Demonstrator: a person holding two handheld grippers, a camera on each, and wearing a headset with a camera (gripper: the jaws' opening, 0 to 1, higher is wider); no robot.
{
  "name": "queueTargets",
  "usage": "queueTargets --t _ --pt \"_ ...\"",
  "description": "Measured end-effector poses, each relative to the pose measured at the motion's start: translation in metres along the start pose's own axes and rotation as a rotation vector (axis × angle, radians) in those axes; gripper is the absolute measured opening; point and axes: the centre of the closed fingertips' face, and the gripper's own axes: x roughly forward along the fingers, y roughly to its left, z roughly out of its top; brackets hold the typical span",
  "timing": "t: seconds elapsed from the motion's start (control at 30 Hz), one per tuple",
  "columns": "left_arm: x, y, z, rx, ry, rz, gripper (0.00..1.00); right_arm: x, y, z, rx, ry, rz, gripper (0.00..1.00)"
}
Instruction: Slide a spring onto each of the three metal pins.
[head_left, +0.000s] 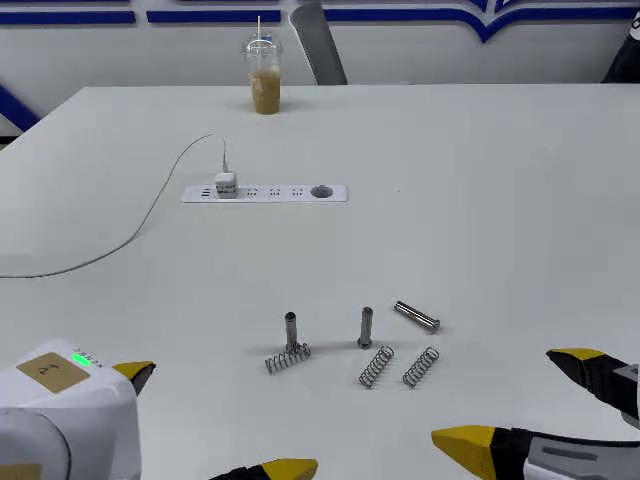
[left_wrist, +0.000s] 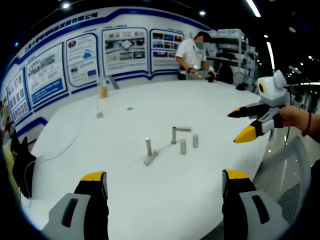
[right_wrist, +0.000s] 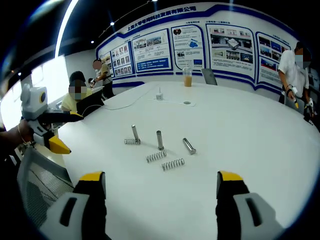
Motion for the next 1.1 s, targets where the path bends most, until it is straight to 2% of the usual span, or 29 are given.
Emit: queueTargets --t 0.37,1.1 --pt "0.002 0.001 -0.003 0.0 0.006 0.001 0.96 0.019 -0.015 0.014 -0.045 0.001 -0.004 0.85" --pt "0.011 0.001 -0.008 -0.011 0.002 -0.002 0.93 0.064 -0.035 0.032 -0.072 0.006 0.02 0.7"
